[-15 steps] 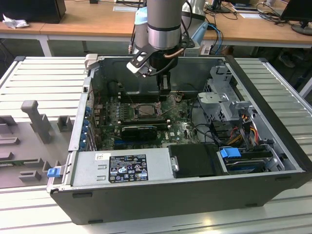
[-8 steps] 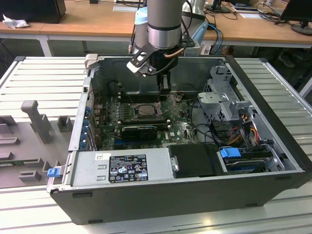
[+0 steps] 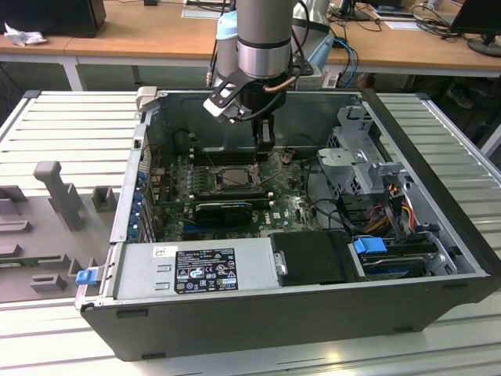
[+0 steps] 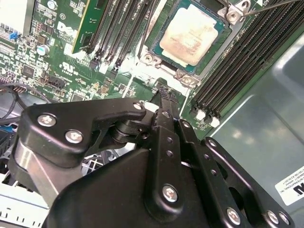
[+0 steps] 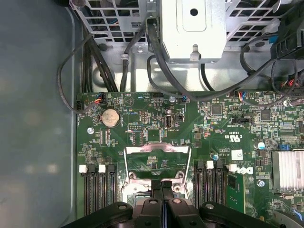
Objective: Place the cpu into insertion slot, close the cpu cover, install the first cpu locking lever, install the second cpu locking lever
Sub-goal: 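Close the cpu cover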
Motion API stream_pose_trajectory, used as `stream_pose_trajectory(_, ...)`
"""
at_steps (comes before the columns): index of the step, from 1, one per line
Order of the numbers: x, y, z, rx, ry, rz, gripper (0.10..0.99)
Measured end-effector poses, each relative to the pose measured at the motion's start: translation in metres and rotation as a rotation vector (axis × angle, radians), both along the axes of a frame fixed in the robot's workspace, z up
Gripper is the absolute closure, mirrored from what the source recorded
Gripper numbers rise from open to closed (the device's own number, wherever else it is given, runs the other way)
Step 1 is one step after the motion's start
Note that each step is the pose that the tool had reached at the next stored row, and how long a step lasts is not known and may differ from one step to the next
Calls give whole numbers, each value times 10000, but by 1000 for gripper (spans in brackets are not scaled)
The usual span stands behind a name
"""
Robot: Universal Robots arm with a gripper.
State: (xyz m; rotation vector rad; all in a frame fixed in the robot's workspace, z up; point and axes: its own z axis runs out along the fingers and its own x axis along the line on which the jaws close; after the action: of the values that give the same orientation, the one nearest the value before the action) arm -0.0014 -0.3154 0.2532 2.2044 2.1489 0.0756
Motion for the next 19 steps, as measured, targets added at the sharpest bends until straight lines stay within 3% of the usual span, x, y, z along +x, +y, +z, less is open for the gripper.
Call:
stream_pose_trajectory(2, 0, 0, 21, 2, -1, 0, 980)
stream_pose_trajectory(3, 2, 0, 67, 4, 4, 1, 980)
stream_pose_trajectory(8, 71, 0, 78, 3, 96, 1, 980)
stream_pose_trajectory(19, 110, 1, 165, 6, 107, -2, 980)
